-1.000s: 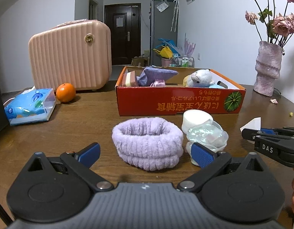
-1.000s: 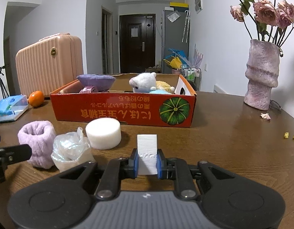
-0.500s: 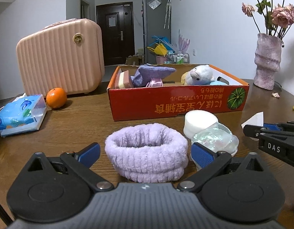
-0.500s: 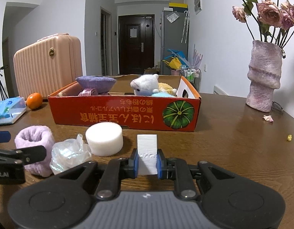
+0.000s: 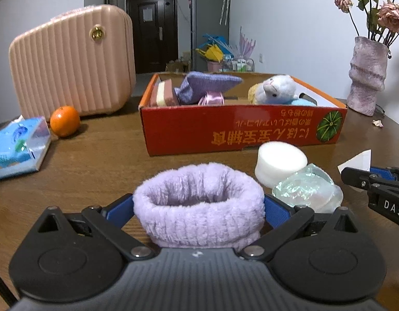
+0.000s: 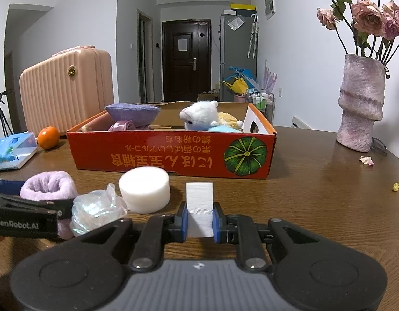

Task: Organize soft objects
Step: 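Grasp the lilac fuzzy wristband with the left tool while the right tool holds the foam block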

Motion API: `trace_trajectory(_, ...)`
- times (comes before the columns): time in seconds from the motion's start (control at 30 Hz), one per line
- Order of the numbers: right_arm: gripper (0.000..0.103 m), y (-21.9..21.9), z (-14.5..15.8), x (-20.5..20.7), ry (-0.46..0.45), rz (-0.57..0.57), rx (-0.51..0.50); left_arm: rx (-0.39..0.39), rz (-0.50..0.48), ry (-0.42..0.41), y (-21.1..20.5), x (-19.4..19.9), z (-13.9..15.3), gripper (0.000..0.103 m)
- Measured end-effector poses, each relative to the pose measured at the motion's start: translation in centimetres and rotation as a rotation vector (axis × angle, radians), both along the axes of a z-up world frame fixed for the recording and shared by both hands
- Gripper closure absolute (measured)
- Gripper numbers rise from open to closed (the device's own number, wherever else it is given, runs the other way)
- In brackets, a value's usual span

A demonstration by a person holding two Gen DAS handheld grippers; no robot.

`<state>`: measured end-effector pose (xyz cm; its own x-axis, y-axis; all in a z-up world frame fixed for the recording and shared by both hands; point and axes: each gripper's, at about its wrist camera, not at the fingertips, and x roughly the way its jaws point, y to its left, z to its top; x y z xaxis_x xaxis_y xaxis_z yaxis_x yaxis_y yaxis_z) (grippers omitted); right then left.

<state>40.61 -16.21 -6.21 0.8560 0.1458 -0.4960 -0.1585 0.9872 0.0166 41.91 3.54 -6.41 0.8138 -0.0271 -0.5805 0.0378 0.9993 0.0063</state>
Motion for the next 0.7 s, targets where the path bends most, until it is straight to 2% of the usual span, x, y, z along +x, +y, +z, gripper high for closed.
trace_trajectory(0.1, 0.085, 0.0, 0.0, -0.2, -0.002, 0.003, 0.002, -0.003, -0.008, 0.006, 0.0, 0.0, -0.1, 0.002)
trace_trajectory(0.27, 0.085, -0.1, 0.0, -0.4, -0.007, 0.008, 0.006, 0.004, -0.044, 0.007, -0.3, -0.2, -0.1, 0.025)
trace_trajectory(0.4, 0.085, -0.2, 0.1, -0.6, -0.010, 0.013, 0.011, 0.009, -0.055, -0.009, -0.5, -0.4, 0.0, 0.050)
trace_trajectory(0.5, 0.085, -0.1, 0.1, -0.6, -0.011, 0.016, 0.014, 0.002, -0.060, -0.019, -0.5, -0.6, 0.2, 0.063)
trace_trajectory(0.6, 0.085, -0.2, 0.1, -0.7, -0.012, 0.019, 0.018, 0.008, -0.065, -0.029, -0.7, -0.8, 0.3, 0.070)
trace_trajectory(0.7, 0.085, -0.2, 0.2, -0.7, -0.016, 0.021, 0.019, 0.011, -0.064, -0.041, -0.8, -1.1, 0.5, 0.071)
